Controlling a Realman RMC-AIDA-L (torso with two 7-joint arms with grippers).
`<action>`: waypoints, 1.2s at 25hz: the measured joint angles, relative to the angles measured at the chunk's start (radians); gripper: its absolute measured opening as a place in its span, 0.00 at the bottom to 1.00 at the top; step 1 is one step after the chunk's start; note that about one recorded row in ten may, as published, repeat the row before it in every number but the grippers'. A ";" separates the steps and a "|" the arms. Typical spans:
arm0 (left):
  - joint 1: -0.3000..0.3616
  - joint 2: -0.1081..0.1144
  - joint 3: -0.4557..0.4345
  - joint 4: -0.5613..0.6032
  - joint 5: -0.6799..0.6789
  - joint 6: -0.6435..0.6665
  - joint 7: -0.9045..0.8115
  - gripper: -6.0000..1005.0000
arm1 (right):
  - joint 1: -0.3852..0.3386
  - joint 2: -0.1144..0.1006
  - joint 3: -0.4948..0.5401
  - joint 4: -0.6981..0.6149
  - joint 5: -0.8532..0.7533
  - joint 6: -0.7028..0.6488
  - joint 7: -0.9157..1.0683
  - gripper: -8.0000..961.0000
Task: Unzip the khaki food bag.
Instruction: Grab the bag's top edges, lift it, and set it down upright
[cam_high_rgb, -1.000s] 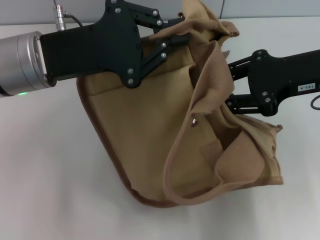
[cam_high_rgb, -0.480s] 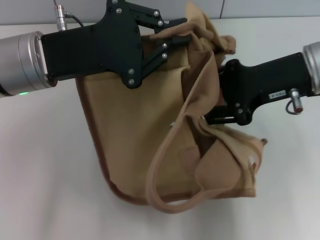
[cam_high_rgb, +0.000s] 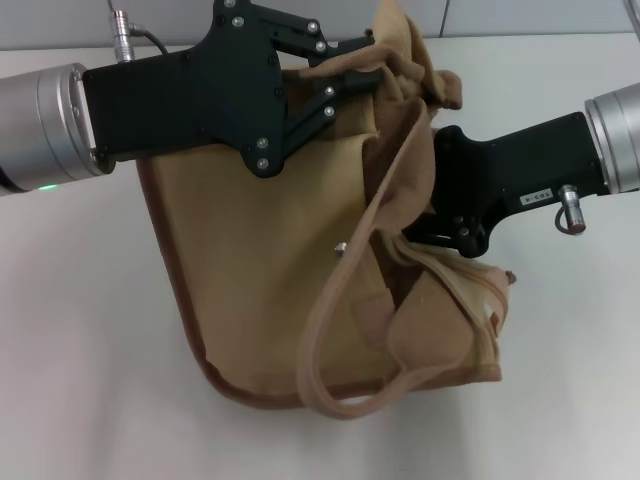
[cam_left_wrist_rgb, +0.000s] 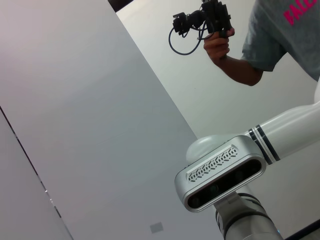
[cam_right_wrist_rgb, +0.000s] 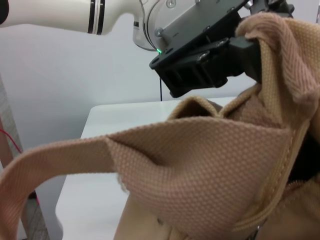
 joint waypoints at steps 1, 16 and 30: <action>0.000 0.000 0.000 -0.002 0.000 0.000 0.001 0.10 | -0.002 0.000 0.001 0.000 0.002 0.001 -0.002 0.22; 0.001 0.000 0.000 -0.007 0.000 -0.005 0.006 0.10 | -0.072 -0.003 0.024 -0.071 0.012 -0.016 0.006 0.01; 0.000 -0.002 -0.006 -0.012 -0.002 -0.007 0.007 0.10 | -0.157 -0.002 0.147 -0.118 0.016 -0.108 -0.010 0.01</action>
